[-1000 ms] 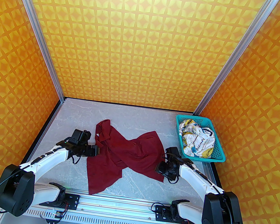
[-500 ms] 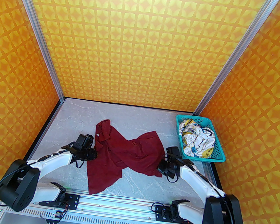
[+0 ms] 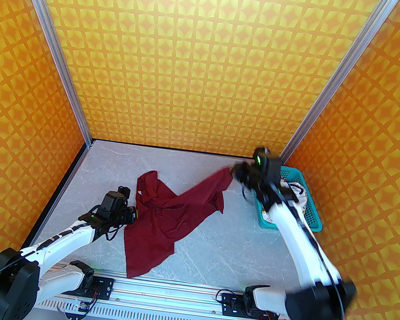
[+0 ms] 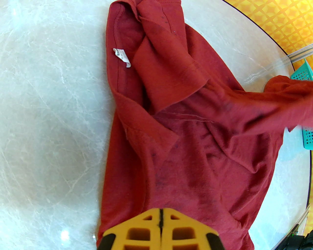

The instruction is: Fold and stack the mixed laundry pile

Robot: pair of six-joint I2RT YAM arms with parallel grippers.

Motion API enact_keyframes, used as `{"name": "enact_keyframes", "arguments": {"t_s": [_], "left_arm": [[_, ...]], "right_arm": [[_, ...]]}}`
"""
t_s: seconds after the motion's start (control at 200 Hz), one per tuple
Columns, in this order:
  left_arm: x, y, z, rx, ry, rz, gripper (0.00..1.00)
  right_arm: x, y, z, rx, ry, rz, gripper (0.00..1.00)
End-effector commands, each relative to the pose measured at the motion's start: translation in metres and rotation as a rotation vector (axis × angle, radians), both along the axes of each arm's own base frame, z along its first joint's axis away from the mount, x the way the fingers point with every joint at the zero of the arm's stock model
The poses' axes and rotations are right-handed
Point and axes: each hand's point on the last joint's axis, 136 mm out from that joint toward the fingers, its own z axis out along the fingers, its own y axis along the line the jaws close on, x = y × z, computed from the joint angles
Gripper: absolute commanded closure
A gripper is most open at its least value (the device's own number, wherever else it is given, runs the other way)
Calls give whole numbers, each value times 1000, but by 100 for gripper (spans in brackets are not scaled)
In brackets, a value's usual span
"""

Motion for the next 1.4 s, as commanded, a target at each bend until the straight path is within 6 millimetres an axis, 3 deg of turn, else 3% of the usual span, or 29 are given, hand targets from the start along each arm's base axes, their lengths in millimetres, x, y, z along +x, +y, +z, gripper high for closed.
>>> {"name": "enact_keyframes", "arguments": {"t_s": [0.0, 0.1, 0.145, 0.2, 0.24, 0.295, 0.37, 0.445, 0.535, 0.655, 0.77, 0.85, 0.995, 1.195, 1.245, 1.4], "left_arm": [[-1, 7, 16, 47, -33, 5, 93], [-6, 12, 14, 62, -11, 16, 80], [-10, 13, 11, 62, 13, 27, 68], [-14, 15, 6, 59, 51, 44, 53], [-19, 17, 3, 58, 82, 59, 46], [-26, 19, -3, 60, 125, 74, 45], [-37, 22, -12, 63, 179, 92, 44], [-47, 23, -20, 57, 220, 100, 40], [-58, 18, -29, 42, 258, 95, 35], [-66, 7, -42, 16, 293, 83, 32], [-69, 2, -53, 5, 315, 88, 30], [-70, 3, -63, 12, 339, 101, 26], [-71, 3, -73, 17, 355, 119, 25], [-71, -1, -82, 3, 365, 143, 25], [-69, -5, -81, -10, 353, 141, 27], [-52, -23, -69, -66, 273, 114, 51]], "right_arm": [[54, -5, -29, 13, 41, -61, 100], [104, 1, -63, 3, 76, -44, 100], [121, 6, -81, -7, 109, -15, 99], [134, 11, -100, -40, 179, 26, 64], [133, 12, -110, -60, 230, 44, 54], [127, 10, -119, -90, 272, 50, 47], [107, 0, -116, -126, 262, 28, 42], [75, -11, -113, -160, 262, 13, 40], [28, -18, -130, -175, 302, 21, 39], [-34, -24, -178, -180, 422, 60, 40], [-65, -28, -214, -203, 510, 85, 40], [-68, -22, -226, -184, 526, 120, 42], [-52, -18, -237, -205, 537, 152, 43], [-36, -35, -257, -166, 576, 113, 44], [-36, -35, -261, -161, 582, 117, 44], [-33, -31, -277, -117, 589, 118, 48]]}}
